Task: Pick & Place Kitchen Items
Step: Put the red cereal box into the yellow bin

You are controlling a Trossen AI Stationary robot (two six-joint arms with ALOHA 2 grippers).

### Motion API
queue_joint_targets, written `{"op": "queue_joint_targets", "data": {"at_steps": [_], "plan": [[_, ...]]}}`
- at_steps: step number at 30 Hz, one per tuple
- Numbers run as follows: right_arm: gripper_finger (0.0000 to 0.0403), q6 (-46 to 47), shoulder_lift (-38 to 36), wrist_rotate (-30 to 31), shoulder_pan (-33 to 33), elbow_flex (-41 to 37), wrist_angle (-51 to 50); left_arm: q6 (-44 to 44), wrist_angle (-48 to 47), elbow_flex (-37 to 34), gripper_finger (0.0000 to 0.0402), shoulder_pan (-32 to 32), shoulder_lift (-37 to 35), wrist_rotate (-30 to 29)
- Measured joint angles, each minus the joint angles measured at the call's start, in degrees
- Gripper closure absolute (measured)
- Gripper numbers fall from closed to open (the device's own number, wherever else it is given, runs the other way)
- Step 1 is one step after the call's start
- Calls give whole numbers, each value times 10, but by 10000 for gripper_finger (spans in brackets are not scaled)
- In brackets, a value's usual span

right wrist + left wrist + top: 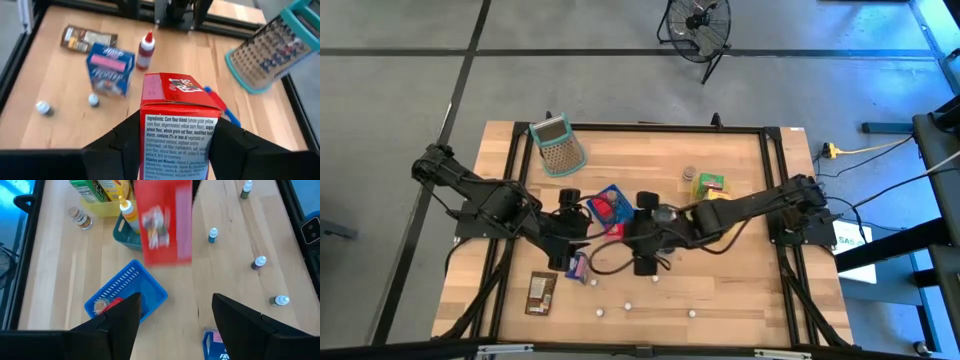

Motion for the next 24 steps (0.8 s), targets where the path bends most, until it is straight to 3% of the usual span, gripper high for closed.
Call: {"op": "queue_joint_targets", "data": {"at_steps": [13,24], "plan": [[219,151,-89,15,37,0,-259,-1,1,0,162,0,0,-2],[219,311,-104,25,38,0,-423,-1,24,0,162,0,0,-4]]}}
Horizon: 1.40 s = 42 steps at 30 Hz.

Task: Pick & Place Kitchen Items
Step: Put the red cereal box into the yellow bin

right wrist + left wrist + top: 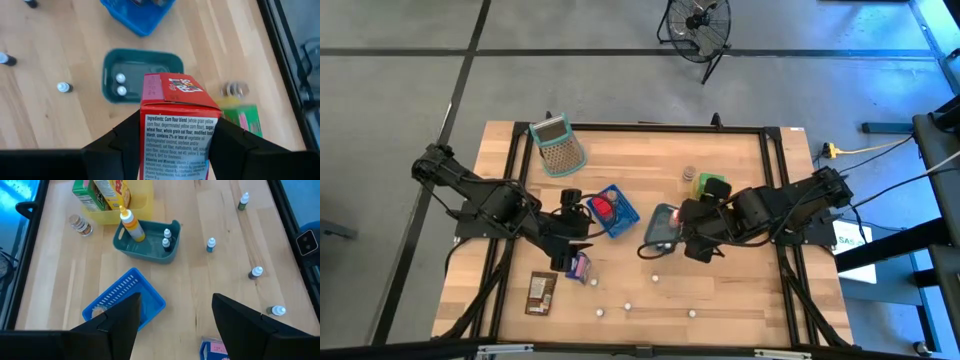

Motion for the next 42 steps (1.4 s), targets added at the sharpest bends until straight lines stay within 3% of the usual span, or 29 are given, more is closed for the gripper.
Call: {"op": "queue_joint_targets", "data": {"at_steps": [6,14,27,33,39,42], "plan": [[219,30,-4,-33,0,0,-18,0,0,0,162,0,0,0],[219,-20,-45,-80,0,0,-19,0,0,0,162,1,0,-1],[219,-79,-232,-77,9,-22,-18,-4,37,0,162,8,0,-18],[220,-57,-375,-68,9,-118,-18,-10,69,0,162,29,0,-18],[220,54,-537,-19,9,-306,-16,-9,67,0,162,50,0,-18],[220,83,-599,-16,8,-408,33,5,67,0,162,61,0,-15]]}}
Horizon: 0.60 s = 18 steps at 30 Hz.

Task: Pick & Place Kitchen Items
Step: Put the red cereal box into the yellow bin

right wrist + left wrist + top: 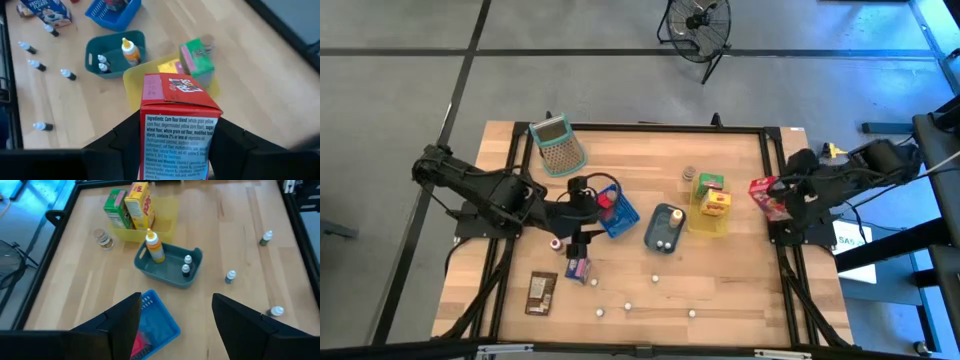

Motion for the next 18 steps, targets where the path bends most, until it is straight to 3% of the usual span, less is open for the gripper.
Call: {"op": "queue_joint_targets", "data": {"at_steps": [8,14,18], "plan": [[220,-156,-47,4,0,-193,296,21,0,0,162,22,0,2],[220,-241,-35,82,0,-305,456,21,-1,0,162,25,0,11],[220,-251,-32,98,0,-358,539,21,-3,0,162,24,0,30]]}}
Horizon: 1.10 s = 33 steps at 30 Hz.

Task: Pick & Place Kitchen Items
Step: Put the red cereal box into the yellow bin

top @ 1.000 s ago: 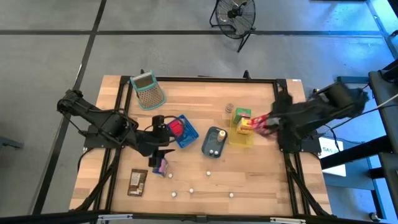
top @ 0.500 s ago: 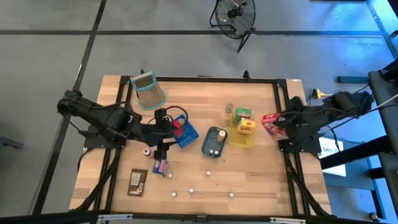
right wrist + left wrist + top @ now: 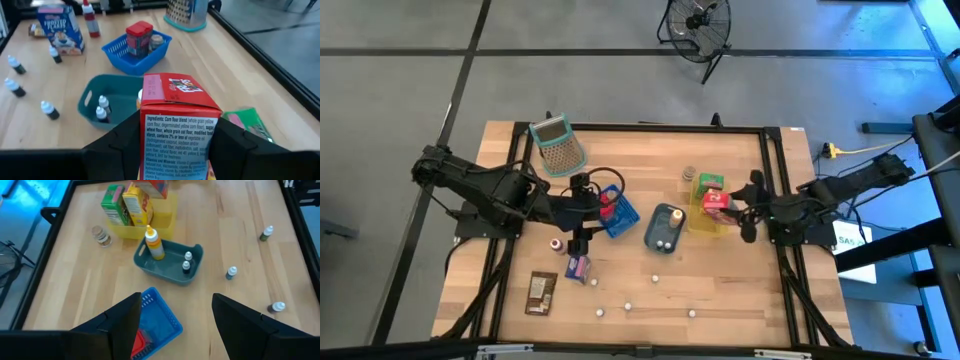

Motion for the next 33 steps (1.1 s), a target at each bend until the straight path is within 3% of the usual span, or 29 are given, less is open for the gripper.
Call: {"op": "queue_joint_targets", "data": {"at_steps": [4,15,33], "plan": [[220,-2,0,1,0,-38,66,0,0,0,162,0,0,1],[220,25,0,1,0,-87,109,0,0,0,162,0,0,0],[220,-51,0,23,0,-165,260,-1,0,0,162,0,0,-1]]}}
